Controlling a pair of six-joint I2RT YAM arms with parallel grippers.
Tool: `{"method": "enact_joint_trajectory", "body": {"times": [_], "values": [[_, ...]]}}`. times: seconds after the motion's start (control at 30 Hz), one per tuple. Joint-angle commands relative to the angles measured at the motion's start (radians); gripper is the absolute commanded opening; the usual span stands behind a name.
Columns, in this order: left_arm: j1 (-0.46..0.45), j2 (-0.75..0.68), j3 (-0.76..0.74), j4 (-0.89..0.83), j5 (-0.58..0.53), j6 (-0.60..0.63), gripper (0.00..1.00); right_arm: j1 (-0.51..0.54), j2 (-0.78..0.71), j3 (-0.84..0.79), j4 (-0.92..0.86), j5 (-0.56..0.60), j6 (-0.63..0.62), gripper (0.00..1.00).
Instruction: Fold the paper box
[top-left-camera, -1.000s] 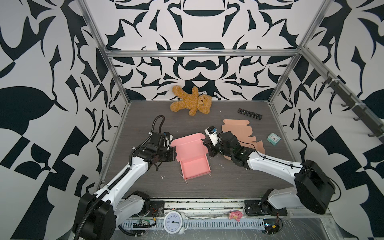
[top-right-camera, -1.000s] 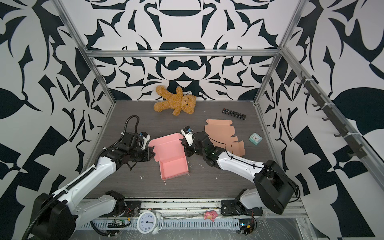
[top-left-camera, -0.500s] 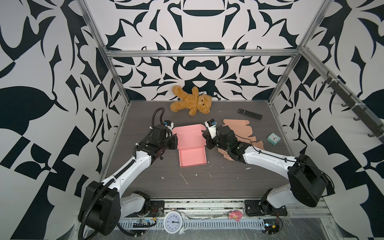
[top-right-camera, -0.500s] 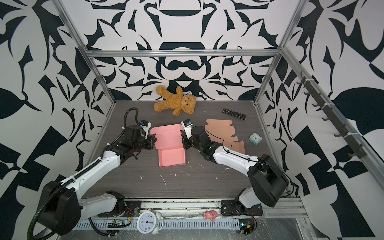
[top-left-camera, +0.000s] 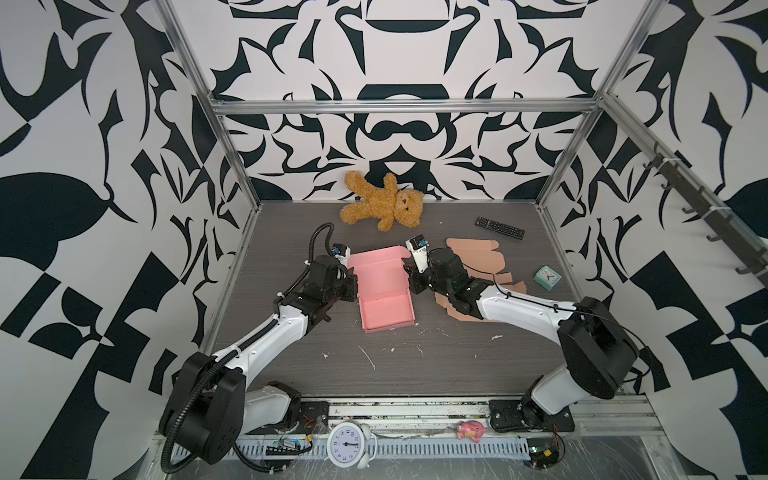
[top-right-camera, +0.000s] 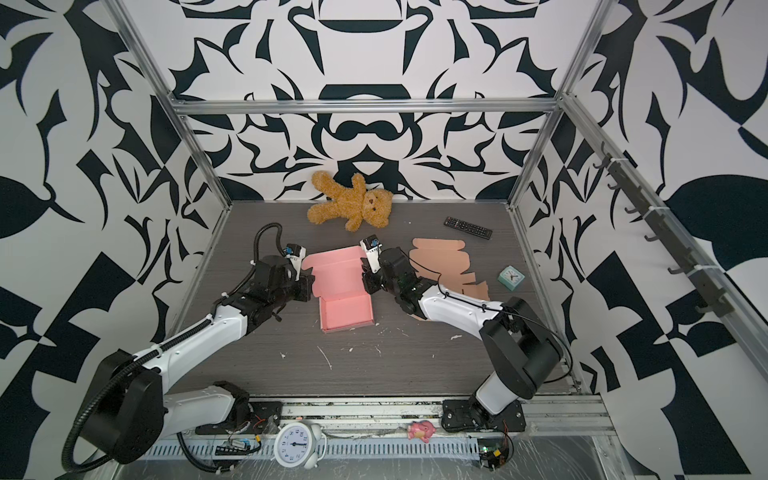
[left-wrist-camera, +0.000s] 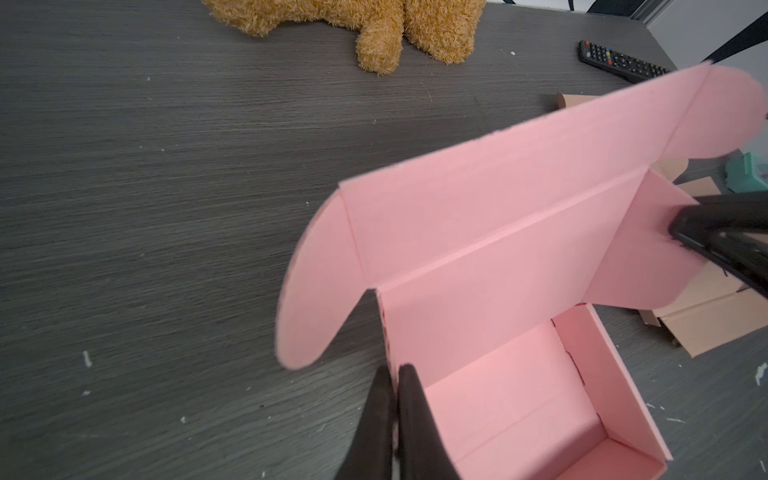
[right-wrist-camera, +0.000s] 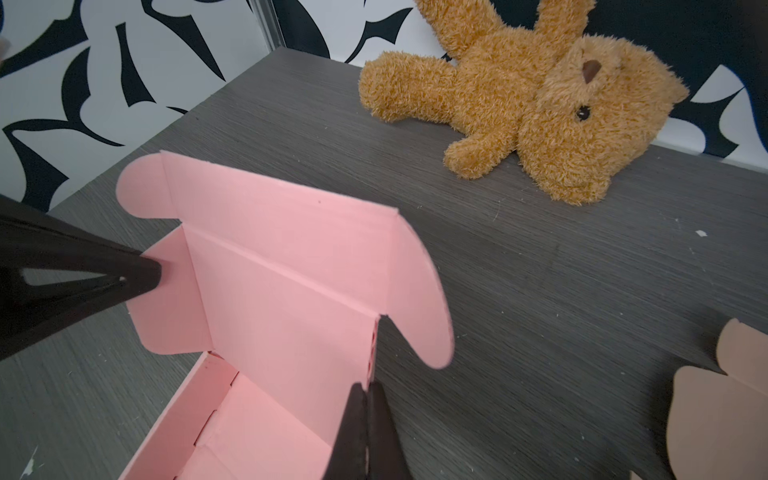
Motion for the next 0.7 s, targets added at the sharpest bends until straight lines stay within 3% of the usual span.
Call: {"method": "enact_joint_trajectory", "body": {"times": [0.0,0.67], "values": [[-0.02,0.012,-0.032,0.1,-0.02,0.015,0.08,0.001,-0.001,0.039,0.036,-0.037,-0.013,0.03],[-0.064,-0.014,-0.129,0.249,-0.058,0.053,0.08,-0.004,0.016,0.035,0.031,-0.103,0.052,0.11]]}}
